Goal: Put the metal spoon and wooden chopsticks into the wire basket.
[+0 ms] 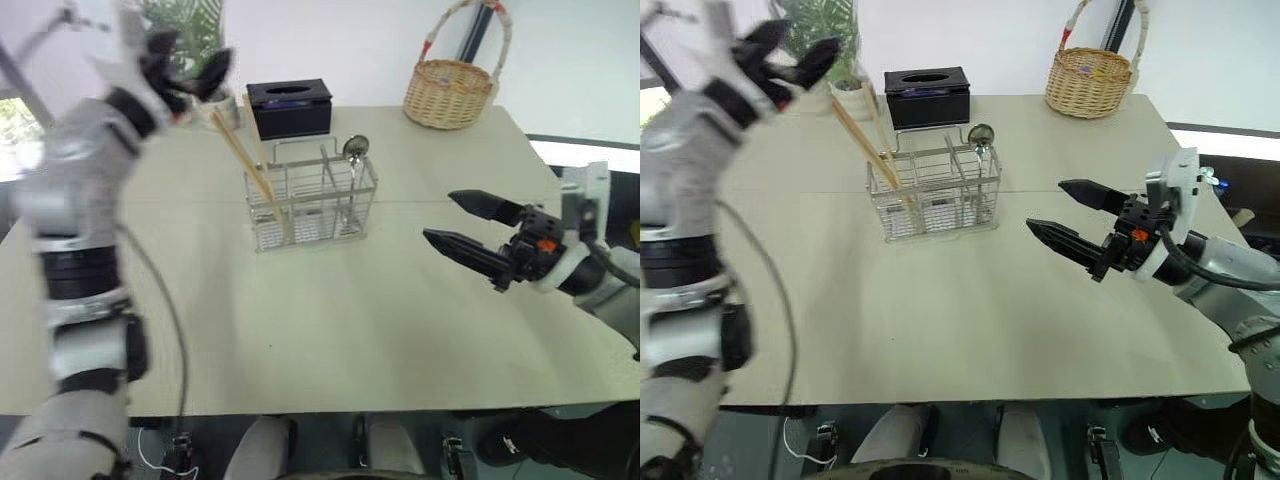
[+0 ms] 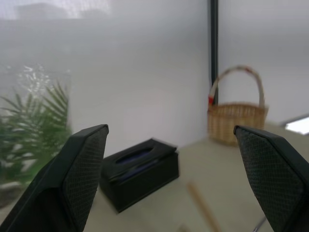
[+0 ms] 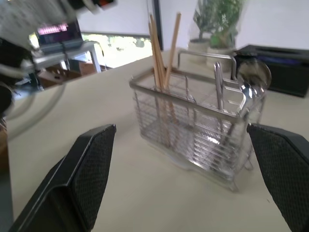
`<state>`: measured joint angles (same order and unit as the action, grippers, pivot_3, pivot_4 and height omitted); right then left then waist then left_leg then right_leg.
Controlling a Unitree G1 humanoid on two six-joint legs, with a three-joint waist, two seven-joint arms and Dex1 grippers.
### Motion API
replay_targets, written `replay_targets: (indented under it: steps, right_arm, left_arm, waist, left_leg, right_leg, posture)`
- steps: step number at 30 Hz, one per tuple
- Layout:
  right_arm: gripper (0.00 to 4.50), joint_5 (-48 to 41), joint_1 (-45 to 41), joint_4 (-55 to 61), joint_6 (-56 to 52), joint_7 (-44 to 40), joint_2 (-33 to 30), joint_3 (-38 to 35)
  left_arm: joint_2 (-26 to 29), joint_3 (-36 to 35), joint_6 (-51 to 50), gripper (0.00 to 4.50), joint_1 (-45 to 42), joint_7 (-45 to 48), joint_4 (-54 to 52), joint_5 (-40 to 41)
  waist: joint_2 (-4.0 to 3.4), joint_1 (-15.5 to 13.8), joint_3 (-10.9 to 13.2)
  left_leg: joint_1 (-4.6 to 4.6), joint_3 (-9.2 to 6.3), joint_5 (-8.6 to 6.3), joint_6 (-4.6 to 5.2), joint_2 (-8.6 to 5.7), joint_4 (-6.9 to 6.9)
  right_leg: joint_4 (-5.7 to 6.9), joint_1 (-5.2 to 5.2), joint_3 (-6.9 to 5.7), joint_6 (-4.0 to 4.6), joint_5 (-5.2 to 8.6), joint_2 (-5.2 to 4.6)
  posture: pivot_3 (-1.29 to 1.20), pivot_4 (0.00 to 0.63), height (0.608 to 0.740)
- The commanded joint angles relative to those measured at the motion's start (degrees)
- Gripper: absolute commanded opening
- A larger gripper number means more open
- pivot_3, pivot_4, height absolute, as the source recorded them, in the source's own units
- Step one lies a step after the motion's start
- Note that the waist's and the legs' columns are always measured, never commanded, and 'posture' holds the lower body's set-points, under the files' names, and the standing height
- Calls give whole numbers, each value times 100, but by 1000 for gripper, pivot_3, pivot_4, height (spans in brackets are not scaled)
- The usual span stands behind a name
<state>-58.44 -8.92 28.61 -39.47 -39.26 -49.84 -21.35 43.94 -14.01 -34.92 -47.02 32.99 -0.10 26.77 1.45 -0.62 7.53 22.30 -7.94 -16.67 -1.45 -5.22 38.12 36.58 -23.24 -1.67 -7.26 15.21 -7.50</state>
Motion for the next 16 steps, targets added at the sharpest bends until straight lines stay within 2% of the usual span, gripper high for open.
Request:
replay_targets:
  steps: [1, 4, 8, 11, 16]
  right_arm:
    - [4500, 298, -161, -113, 281, -331, 0, 86]
    - [4500, 468, -277, -326, 357, -559, 8, 188]
    - [4500, 689, -538, -640, 432, -865, -13, 378]
    - [4500, 823, -717, -807, 458, -1034, 2, 494]
    - [4500, 831, -856, -843, 385, -1149, 49, 541]
  left_arm:
    - [660, -209, 124, 4386, 615, 874, -373, 52]
    - [1177, -703, 212, 4386, 1368, 1342, -751, 183]
    - [1612, -1488, -197, 4386, 2464, 2052, -1551, 703]
    - [1739, -1944, -626, 4386, 3085, 2240, -1993, 1078]
    - [1751, -2202, -709, 4386, 3539, 2189, -2297, 1116]
  waist:
    - [-3, -21, 3]
    - [8, -39, 4]
    - [6, -10, 13]
    - [-4, -11, 19]
    - [-12, -25, 24]
  left_leg:
    - [0, 0, 0, 0, -2, 0]
    - [6, -14, 0, 0, -1, 8]
    - [8, -14, -1, 0, 3, 8]
    - [7, -8, -3, 3, 4, 5]
    - [7, -11, -3, 3, 10, 3]
  right_leg:
    - [-2, -1, 0, 0, 0, -8]
    - [-5, -3, -3, 16, 9, -14]
    - [-19, -6, -3, 22, 9, -14]
    - [-24, -4, -1, 25, 8, -16]
    - [-21, -2, -4, 26, 8, -12]
  posture:
    - [0, 150, 650]
    - [0, 150, 650]
    - [0, 150, 650]
    - [0, 150, 650]
    - [0, 150, 650]
